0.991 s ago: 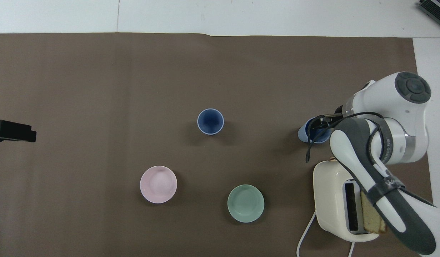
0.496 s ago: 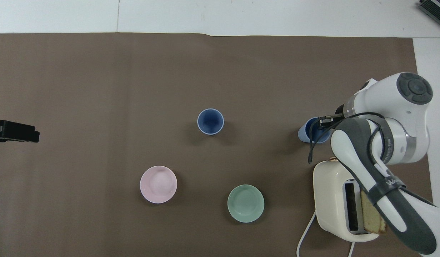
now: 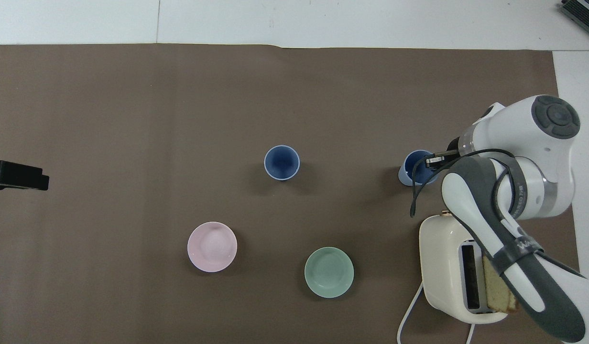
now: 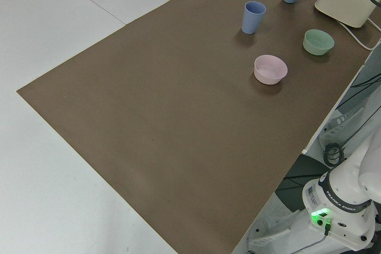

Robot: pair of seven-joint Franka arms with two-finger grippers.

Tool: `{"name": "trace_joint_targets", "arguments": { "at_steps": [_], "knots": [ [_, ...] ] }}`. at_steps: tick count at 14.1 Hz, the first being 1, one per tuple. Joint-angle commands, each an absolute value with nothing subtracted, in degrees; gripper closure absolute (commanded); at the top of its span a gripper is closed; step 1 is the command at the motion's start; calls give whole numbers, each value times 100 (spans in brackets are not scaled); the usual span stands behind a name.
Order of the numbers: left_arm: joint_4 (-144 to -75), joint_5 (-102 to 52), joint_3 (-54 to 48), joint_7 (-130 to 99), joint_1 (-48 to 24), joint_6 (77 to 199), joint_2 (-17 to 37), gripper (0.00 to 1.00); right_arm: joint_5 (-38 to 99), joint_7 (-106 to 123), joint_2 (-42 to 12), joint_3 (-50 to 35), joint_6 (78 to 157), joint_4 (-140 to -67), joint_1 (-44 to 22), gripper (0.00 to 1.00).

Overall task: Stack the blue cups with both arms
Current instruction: 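Reach the right gripper to the other blue cup and grasp it, then carry the blue cup with the right gripper over the placed cup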

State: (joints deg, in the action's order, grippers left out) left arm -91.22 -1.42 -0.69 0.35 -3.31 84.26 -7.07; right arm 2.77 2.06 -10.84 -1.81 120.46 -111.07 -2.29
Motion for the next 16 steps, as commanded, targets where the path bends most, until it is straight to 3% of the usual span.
{"name": "trace_joint_targets", "arguments": {
  "at_steps": [1, 8, 11, 16],
  "knots": [
    [-9062, -105, -97, 62, -273, 8288, -747, 0, 334, -164, -1090, -298, 11113, -10278, -220, 100],
    [-9062, -105, -105, 62, -273, 8288, -747, 0, 290, -2396, -1256, -1422, 10433, -8870, -228, 100],
    [-9062, -105, -105, 62, -281, 8288, -747, 0, 238, -2873, -1555, -1617, 10476, -8299, -649, 100],
    [-9062, -105, -105, 62, -272, 8288, -747, 0, 255, -3313, -1748, -1617, 11047, -8209, -1221, 100]
  ]
}}
